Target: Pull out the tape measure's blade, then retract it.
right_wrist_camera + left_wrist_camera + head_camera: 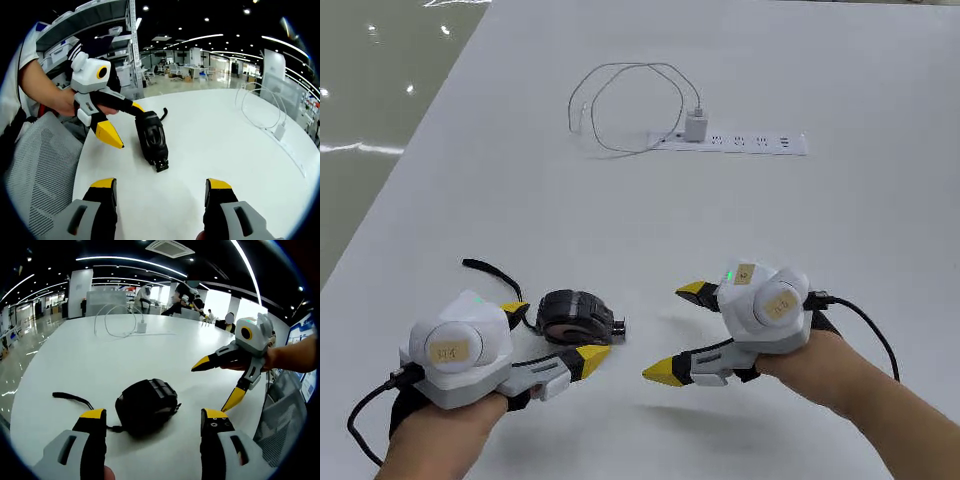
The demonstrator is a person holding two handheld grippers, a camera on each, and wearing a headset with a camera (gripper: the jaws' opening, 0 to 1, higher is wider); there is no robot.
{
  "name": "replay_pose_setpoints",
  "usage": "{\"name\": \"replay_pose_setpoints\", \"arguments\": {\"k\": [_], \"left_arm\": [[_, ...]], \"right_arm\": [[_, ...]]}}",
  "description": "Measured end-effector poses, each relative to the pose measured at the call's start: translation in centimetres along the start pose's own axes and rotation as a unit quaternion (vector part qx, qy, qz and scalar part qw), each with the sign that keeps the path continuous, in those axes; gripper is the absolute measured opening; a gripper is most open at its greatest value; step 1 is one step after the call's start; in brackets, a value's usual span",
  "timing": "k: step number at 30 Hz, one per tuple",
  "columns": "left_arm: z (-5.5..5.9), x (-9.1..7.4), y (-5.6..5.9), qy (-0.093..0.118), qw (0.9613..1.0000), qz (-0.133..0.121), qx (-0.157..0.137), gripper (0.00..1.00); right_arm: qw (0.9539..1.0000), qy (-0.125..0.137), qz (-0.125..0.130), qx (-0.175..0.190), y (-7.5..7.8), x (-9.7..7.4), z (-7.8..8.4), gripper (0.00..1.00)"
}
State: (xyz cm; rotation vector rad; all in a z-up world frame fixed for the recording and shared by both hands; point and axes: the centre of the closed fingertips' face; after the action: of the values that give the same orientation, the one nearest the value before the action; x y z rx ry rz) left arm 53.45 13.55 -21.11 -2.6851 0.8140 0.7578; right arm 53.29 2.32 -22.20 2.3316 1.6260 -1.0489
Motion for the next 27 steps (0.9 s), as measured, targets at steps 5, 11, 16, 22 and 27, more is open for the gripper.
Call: {"name": "replay_pose_setpoints", "arguments": {"k": [5,11,16,22,27], "left_arm": [[0.2,-0.7,0.0,0.007,0.9999,0.006,0.007,0.76],[0.4,-1.7,0.3,0.014,0.9996,0.017,0.015,0.78],[0.6,-2.5,0.2,0.020,0.9995,0.022,0.013,0.78],[0.7,-3.4,0.0,0.022,0.9994,0.023,0.015,0.79],[1.2,-3.9,0.0,0.020,0.9993,0.025,0.018,0.80]], "right_arm": [[1.0000,0.004,0.006,0.006,-0.2,-0.6,0.5,0.72],[0.9997,0.012,0.015,0.012,-0.3,-1.8,1.0,0.76],[0.9995,0.013,0.023,0.017,-0.3,-2.6,1.6,0.79],[0.9990,0.016,0.026,0.032,-0.2,-3.6,2.6,0.81],[0.9986,0.014,0.034,0.038,-0.1,-4.3,3.5,0.83]]}}
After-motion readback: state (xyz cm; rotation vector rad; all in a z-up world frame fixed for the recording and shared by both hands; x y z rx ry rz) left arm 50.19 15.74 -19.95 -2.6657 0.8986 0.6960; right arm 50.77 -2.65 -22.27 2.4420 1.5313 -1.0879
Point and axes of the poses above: the centre of the closed fingertips' face, and the gripper's own axes: x roughly forward along the fingers, y roughly to its right, z roughly out of its underside, and after that the axes turned 15 degrees about x, right-handed
